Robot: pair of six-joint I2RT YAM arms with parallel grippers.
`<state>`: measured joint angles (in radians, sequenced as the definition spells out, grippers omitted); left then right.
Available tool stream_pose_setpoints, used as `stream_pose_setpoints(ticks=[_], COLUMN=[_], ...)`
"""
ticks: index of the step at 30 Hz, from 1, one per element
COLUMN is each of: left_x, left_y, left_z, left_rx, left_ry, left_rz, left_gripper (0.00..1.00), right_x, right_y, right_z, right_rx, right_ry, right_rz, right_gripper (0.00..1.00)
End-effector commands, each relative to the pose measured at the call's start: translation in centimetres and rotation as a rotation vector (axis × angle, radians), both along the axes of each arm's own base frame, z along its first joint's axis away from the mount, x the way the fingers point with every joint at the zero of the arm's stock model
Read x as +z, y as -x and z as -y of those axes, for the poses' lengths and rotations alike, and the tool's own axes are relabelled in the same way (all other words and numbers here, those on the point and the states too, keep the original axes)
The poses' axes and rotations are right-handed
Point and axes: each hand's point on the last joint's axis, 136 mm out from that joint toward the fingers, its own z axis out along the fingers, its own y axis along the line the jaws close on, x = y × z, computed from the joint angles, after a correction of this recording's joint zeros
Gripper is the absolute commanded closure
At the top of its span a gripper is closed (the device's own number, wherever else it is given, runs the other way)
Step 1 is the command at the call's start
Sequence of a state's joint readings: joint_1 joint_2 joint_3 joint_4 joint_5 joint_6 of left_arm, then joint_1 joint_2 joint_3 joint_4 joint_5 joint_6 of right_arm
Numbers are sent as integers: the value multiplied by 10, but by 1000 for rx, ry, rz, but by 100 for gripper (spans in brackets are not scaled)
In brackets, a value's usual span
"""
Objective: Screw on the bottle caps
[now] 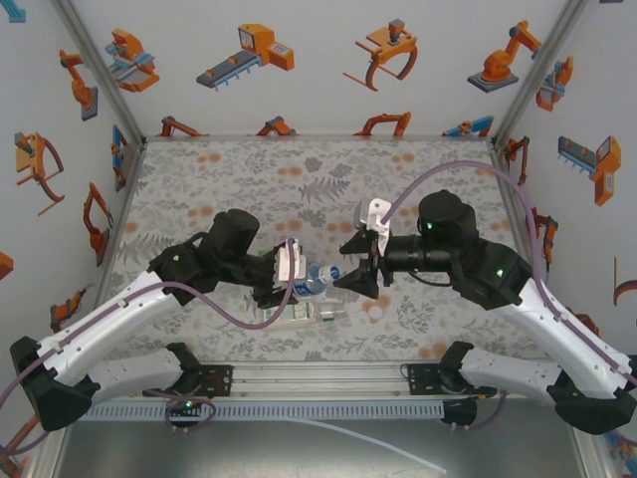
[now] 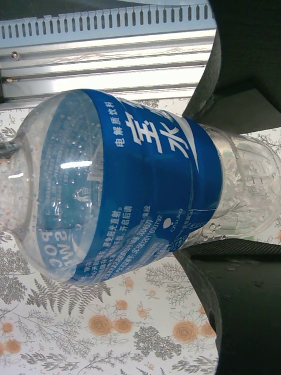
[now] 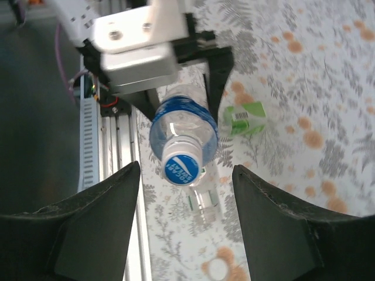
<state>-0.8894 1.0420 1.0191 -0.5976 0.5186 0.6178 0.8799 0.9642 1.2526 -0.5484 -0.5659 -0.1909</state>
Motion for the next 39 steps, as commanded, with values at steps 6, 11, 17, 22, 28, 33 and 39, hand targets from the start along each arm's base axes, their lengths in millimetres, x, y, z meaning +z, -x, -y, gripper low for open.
stream_pose_setpoints(ticks=[6,11,17,22,28,33,39], left_x=[5,4,4,5,10,12,6], left_y=[6,6,5,4,2,-4,-10], left_z=[-2,-2,-2,-2,0,3,9], left_rx=[-27,-28,-26,-24,-15,4,0], left_ry=[12,6,4,5,25,43,31], left_rz=[5,10,12,17,24,48,50], left_gripper=[100,100,100,100,100,100,100], right_x=[-2,-11,-22,-24,-28,-41,-86], right_y=[13,7,2,2,-23,-74,-82], right_z=[-9,-14,-16,-16,-13,4,27], right_rx=[149,139,124,124,-81,-574,-954], right_ry=[-28,-13,14,20,28,-67,-143], right_rz=[153,149,136,128,-58,-549,-1156], right_gripper=[47,51,58,70,90,100,100])
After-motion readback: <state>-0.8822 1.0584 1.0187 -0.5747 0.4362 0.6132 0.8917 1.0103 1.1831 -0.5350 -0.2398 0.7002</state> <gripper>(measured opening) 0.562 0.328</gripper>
